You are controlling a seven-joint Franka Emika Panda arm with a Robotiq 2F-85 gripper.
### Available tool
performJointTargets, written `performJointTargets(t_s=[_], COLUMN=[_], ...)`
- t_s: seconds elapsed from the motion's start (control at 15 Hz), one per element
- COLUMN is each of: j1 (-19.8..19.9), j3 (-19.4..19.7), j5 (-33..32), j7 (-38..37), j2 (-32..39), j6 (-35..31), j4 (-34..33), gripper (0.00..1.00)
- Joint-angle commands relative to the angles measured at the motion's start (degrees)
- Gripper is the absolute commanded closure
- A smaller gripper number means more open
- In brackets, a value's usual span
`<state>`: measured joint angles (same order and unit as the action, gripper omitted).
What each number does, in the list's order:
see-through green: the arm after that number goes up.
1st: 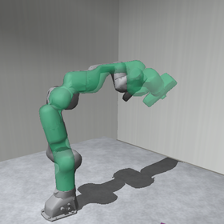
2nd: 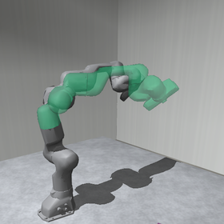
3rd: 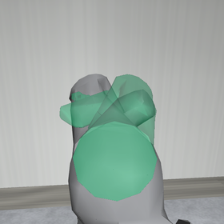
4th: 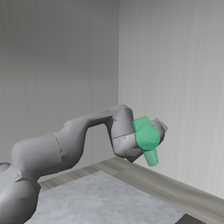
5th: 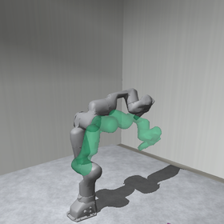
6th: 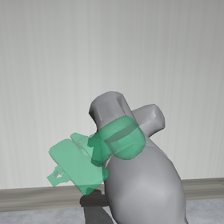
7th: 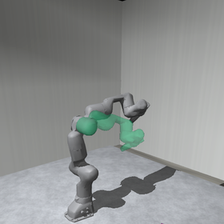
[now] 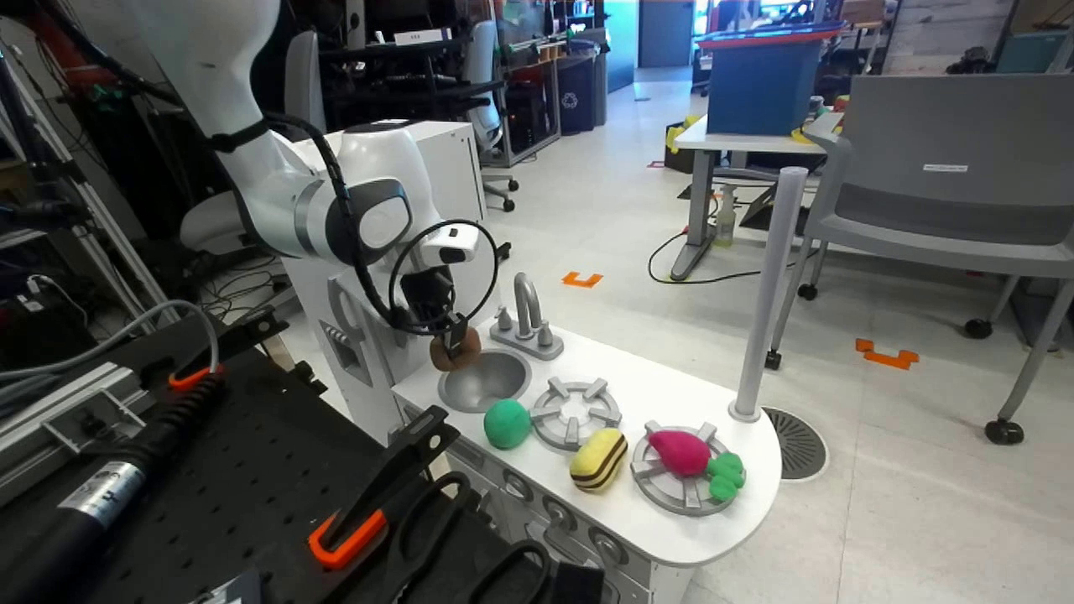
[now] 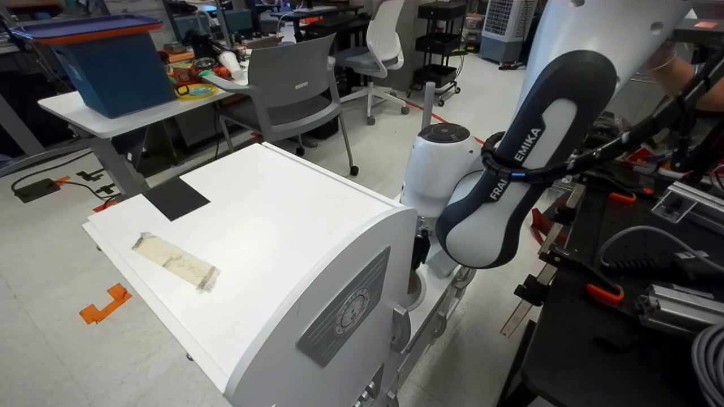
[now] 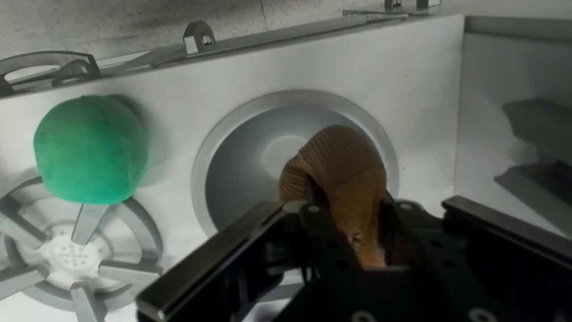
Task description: Put the brown object inside the sink.
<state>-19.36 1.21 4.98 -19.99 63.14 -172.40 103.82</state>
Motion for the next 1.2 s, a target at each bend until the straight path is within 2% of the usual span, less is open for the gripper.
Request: performJointTargets(t_s=[0.0, 0.2, 0.6, 0.8, 1.07, 1.13], j1=[1.9, 3.3, 5.2, 4.5, 2.6, 2.3], j3=[-2.8, -3.4, -3.0, -3.4, -2.1, -1.9], j5=[1.4, 1.3, 1.6, 1.9, 1.9, 2.0], j7=[1.9, 2.5, 2.0, 0.8, -1.0, -1.4], j2=[2.8, 4.9, 10.8, 13.1, 17.1, 18.1], j6=[0.3, 0.5, 5.4, 7.1, 6.0, 6.0], j4=[-1.3, -3.0, -11.8, -16.4, -21.7, -22.9], gripper=[0.94, 0.94, 0.94, 0.94, 0.94, 0.69])
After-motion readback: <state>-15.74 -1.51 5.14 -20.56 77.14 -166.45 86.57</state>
